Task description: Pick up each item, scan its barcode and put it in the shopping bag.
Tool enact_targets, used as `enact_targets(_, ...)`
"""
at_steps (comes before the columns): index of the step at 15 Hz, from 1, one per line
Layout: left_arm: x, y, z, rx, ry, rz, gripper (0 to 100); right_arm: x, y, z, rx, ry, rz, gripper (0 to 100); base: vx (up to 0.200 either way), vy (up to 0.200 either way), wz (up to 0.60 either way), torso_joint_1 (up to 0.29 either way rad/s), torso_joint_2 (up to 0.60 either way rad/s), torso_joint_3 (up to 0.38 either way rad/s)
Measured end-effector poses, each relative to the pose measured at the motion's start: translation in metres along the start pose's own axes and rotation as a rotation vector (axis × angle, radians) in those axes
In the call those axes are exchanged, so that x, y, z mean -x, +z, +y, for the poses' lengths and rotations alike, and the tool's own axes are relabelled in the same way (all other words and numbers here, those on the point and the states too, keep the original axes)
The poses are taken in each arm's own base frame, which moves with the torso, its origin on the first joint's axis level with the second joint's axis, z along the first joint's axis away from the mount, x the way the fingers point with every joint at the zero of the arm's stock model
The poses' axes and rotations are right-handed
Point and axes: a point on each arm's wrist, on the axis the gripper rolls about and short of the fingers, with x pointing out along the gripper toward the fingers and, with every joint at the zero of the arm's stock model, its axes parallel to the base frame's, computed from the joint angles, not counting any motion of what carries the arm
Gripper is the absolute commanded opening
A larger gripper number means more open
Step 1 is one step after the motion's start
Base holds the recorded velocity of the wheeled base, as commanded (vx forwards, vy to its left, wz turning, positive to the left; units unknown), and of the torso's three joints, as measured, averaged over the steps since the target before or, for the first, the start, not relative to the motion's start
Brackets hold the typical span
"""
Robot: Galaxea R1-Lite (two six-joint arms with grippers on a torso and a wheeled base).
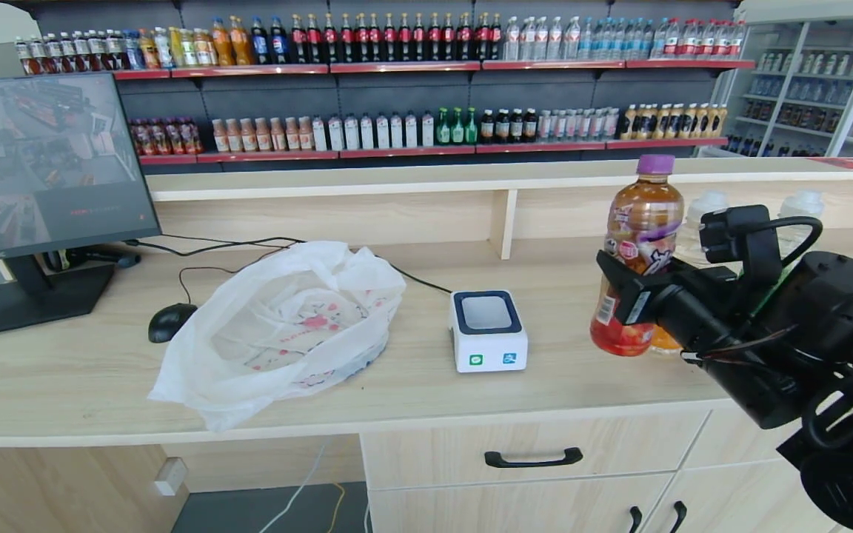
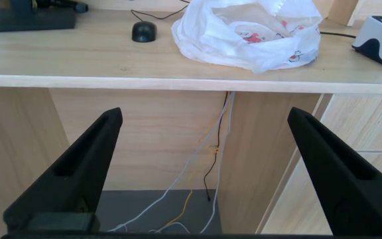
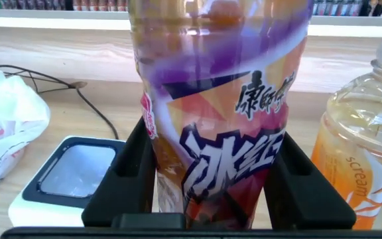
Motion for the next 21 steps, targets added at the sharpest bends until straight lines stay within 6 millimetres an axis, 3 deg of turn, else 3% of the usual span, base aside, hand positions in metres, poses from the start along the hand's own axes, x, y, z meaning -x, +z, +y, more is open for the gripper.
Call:
enact_targets(4, 0.0, 0.0, 0.0, 0.0, 0.0, 0.0, 100, 0.031, 0.02, 0.013, -0.003, 0.079, 0.032, 0, 0.0, 0.0, 0.0, 0.0, 0.0, 0.0)
enact_targets(7, 0.0, 0.0, 0.0, 0.0, 0.0, 0.001, 100, 0.045, 0.034, 0.013, -0.031, 0.094, -0.006, 0, 0.0, 0.0, 0.0, 0.0, 0.0, 0.0)
enact_targets(12, 0.0, 0.0, 0.0, 0.0, 0.0, 0.0, 100, 0.051, 0.043, 0.025, -0.186, 0.171, -0.008, 0, 0.0, 0.0, 0.0, 0.0, 0.0, 0.0)
enact_targets(21, 0.0, 0.0, 0.0, 0.0, 0.0, 0.0, 100, 0.061, 0.053, 0.051, -0.588, 0.547, 0.081, 0, 0.0, 0.0, 0.0, 0.0, 0.0, 0.0)
